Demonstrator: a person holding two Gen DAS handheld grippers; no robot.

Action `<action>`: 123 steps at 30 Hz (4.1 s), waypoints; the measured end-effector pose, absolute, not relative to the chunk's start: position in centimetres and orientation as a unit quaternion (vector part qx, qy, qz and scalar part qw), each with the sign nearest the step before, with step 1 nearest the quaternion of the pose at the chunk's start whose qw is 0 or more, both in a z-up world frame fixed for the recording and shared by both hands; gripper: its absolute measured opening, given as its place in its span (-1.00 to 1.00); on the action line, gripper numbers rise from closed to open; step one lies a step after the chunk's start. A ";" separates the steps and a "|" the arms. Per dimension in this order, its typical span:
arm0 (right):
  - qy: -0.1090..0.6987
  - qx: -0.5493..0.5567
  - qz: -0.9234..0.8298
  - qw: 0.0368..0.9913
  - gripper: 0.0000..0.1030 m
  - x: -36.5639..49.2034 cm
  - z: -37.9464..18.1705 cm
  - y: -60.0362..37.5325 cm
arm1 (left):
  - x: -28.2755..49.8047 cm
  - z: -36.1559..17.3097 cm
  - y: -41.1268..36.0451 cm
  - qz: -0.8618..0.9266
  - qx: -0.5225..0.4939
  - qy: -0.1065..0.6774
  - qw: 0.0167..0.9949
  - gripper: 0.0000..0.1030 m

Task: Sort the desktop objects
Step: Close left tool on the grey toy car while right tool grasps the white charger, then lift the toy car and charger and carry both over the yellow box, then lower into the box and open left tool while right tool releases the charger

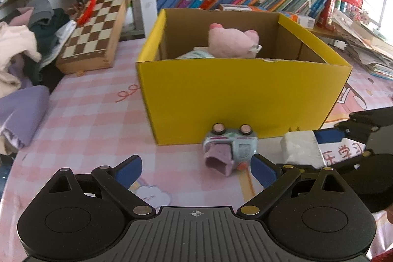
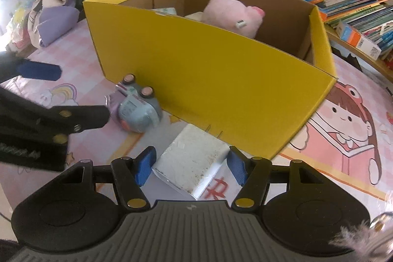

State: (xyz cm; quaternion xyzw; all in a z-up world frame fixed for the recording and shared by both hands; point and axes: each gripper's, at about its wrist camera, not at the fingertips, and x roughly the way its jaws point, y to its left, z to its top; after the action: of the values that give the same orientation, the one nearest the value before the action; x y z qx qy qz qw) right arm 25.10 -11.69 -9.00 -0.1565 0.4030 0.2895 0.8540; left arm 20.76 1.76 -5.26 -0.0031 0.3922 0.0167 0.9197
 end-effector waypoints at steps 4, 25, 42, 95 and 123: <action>0.398 -0.165 0.281 0.858 0.19 24.8 -8.9 -12.6 | 21.9 -5.7 0.9 -0.001 -0.002 0.392 0.920 0.86; 0.403 -0.168 0.267 0.859 0.19 24.3 -9.0 -14.6 | 24.6 -8.3 -0.2 -0.014 -0.009 0.420 0.907 0.22; 0.391 -0.153 0.259 0.869 0.19 22.4 -7.8 -15.1 | 21.0 -5.6 -0.1 -0.039 -0.013 0.394 0.918 0.20; 0.285 -0.351 0.377 0.808 0.19 42.1 -2.3 -8.4 | 31.6 -0.8 -2.3 -0.078 0.012 0.368 0.926 0.20; 0.329 -0.398 0.390 0.762 -0.09 43.9 -5.3 -8.9 | 32.5 -2.0 -2.3 -0.082 0.002 0.399 0.913 0.30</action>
State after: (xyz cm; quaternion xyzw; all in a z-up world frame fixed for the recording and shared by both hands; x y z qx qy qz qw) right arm 43.86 -8.89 -5.30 -0.3981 0.3286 0.3901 0.7625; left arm 32.55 -2.30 -1.95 0.0018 0.3989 -0.0822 0.9133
